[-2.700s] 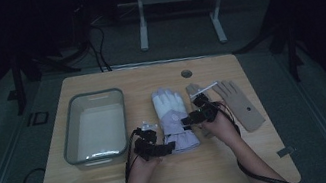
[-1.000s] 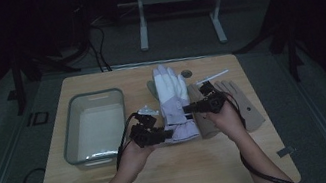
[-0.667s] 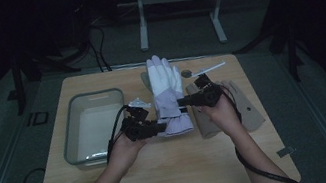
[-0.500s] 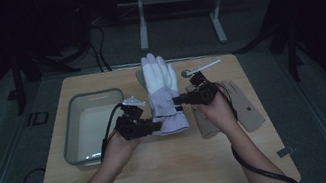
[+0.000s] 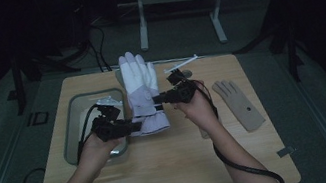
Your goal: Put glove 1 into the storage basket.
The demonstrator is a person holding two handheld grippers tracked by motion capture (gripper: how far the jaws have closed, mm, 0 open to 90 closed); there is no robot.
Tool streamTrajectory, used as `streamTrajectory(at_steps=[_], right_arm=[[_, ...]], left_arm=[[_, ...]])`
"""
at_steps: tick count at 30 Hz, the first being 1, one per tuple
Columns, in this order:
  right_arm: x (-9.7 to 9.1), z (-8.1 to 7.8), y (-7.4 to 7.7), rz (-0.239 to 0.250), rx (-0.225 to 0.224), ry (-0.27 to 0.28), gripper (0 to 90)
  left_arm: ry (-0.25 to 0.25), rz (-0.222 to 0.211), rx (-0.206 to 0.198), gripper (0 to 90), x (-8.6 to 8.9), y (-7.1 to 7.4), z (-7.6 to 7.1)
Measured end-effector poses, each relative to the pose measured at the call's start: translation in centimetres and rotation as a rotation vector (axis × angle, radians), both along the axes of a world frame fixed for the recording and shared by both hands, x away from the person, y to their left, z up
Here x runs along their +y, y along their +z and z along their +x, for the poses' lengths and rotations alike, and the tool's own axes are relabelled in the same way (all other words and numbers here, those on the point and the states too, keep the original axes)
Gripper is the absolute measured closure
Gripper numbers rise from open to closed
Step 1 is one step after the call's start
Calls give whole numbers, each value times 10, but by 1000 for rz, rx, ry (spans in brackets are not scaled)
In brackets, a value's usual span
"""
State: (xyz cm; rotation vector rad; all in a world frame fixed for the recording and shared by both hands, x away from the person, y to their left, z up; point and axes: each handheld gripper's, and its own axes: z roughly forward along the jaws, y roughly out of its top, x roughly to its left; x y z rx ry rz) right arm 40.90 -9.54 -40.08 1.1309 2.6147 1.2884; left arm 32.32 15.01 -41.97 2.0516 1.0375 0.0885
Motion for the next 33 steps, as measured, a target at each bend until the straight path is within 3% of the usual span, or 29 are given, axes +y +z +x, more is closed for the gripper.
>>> streamTrajectory(at_steps=[8,20,25,33], right_arm=[[35,1,4,7,-4,41,794],[115,5,4,-10,-4,113,794],[137,7,-9,-6,19,121,794],[152,12,-43,-53,68,112,796]], left_arm=[[32,2,2,720,35,6,-8],[96,18,14,720,103,7,-19],[98,9,36,720,123,-6,-18],[75,30,71,719,128,-38,-12]])
